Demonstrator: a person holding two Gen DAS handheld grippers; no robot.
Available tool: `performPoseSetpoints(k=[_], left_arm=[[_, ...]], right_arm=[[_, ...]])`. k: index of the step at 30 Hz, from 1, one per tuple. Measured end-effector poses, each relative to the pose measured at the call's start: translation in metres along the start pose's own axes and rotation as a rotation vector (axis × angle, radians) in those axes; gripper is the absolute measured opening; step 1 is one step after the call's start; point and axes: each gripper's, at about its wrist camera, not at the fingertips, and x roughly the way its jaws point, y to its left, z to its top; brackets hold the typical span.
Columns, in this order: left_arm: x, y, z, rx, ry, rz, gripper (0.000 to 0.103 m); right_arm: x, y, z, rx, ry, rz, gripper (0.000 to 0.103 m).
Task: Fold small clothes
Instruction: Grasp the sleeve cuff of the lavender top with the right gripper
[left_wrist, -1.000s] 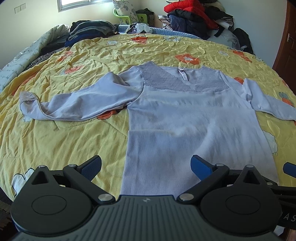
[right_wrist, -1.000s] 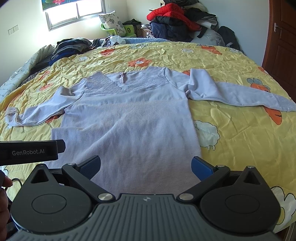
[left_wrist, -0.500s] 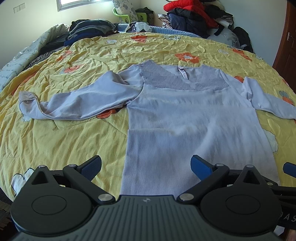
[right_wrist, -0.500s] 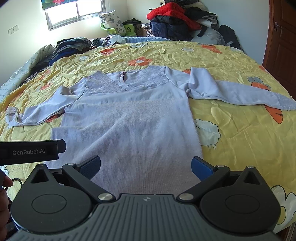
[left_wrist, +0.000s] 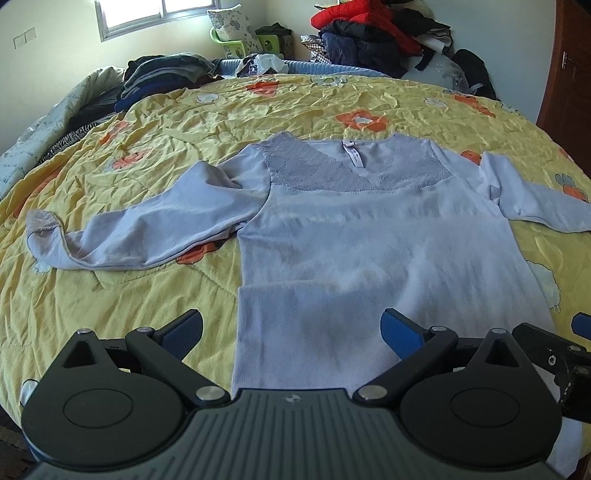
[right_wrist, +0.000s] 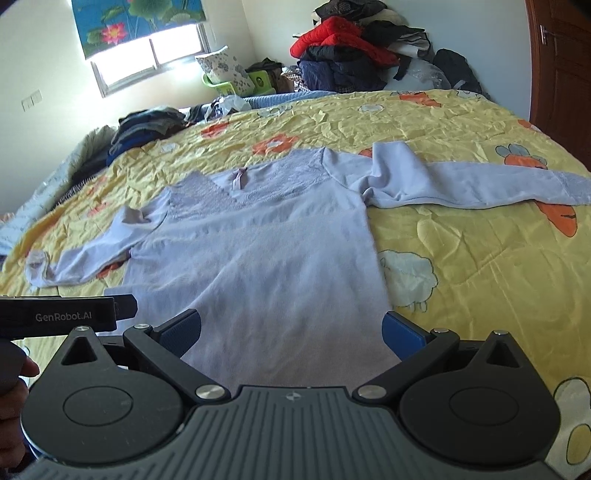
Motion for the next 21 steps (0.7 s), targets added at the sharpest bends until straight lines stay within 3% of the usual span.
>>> performPoseSetpoints(k=[8,17,21], left_arm=[[0.017,-0.025,0.026,0.019,-0.034,-0.052,0.103],[0.029,-0.043,0.032,0.043,-0.046,-0.061,0.103],[0.033,-0.047,0.031,0.068,-0.042,-0.056,0.103]], right_arm=[[0.012,-0.088,0.023,0.149,-0.117,-0.033,0.103],[0.028,-0.234,0.047,0.486,-0.239,-0.104,0.103],[0.04,-0.28,0.045,0.62,-0.312,-0.066,0.103]])
